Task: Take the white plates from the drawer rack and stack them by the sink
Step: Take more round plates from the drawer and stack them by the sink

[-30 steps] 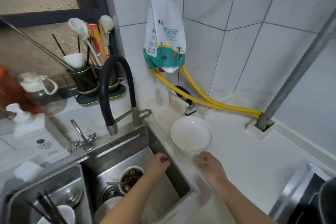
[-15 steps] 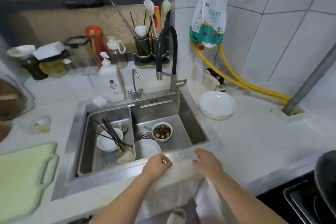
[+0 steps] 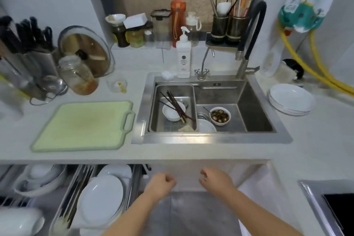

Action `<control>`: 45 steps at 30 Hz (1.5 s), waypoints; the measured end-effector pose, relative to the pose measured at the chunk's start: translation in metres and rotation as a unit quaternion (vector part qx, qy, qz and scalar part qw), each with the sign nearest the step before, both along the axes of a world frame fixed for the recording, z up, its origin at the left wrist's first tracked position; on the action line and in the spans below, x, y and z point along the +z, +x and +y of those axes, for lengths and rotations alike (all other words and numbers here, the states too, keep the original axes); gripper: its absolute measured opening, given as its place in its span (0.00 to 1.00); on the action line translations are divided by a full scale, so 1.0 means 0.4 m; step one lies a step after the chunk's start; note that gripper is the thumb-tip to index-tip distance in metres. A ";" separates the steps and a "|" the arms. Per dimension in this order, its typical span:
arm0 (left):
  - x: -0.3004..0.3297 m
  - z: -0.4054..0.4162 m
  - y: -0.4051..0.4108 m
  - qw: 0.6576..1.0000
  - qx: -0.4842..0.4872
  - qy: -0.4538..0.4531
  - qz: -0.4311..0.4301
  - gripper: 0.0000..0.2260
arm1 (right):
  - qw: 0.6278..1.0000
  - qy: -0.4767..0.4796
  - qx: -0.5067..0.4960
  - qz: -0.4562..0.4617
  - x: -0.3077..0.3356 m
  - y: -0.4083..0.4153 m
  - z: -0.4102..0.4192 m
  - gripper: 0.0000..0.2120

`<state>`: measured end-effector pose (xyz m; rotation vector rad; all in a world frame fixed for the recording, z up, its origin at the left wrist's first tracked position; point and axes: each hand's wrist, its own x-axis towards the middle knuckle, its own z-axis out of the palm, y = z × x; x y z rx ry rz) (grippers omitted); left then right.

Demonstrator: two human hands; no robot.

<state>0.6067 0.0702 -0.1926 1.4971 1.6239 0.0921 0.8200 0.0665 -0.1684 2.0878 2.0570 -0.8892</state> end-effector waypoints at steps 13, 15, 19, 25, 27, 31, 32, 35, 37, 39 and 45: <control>-0.024 -0.228 -0.517 0.983 0.176 -0.028 0.035 0.04 | 0.991 -0.032 0.131 0.004 -0.055 -0.486 -0.078 0.11; -0.027 -0.255 -0.566 0.977 0.203 -0.047 0.050 0.05 | 0.988 -0.047 0.149 0.009 -0.064 -0.542 -0.090 0.07; -0.042 -0.299 -0.635 0.965 0.246 -0.071 0.052 0.09 | 0.980 -0.068 0.186 0.014 -0.075 -0.631 -0.097 0.03; -0.054 -0.302 -0.691 0.937 0.340 -0.077 0.013 0.08 | 0.965 -0.108 0.241 0.000 -0.117 -0.712 -0.047 0.14; -0.056 -0.294 -0.701 0.925 0.373 -0.077 -0.003 0.09 | 0.961 -0.121 0.251 -0.005 -0.128 -0.731 -0.024 0.15; -0.080 -0.259 -0.720 0.903 0.421 -0.078 -0.021 0.12 | 0.956 -0.140 0.256 0.003 -0.169 -0.774 0.032 0.13; -0.092 -0.248 -0.725 0.895 0.438 -0.082 -0.028 0.14 | 0.956 -0.141 0.257 0.005 -0.180 -0.784 0.045 0.14; -0.130 -0.217 -0.745 0.880 0.464 -0.096 -0.030 0.17 | 0.961 -0.139 0.240 0.004 -0.219 -0.813 0.079 0.17; -0.156 -0.200 -0.755 0.880 0.462 -0.103 -0.025 0.18 | 0.965 -0.145 0.219 -0.001 -0.239 -0.829 0.098 0.18; -0.180 -0.182 -0.766 0.883 0.455 -0.111 -0.016 0.18 | 0.966 -0.154 0.209 -0.011 -0.261 -0.843 0.116 0.16; -0.272 -0.116 -0.810 0.899 0.413 -0.144 0.026 0.20 | 0.966 -0.184 0.180 -0.030 -0.347 -0.880 0.156 0.19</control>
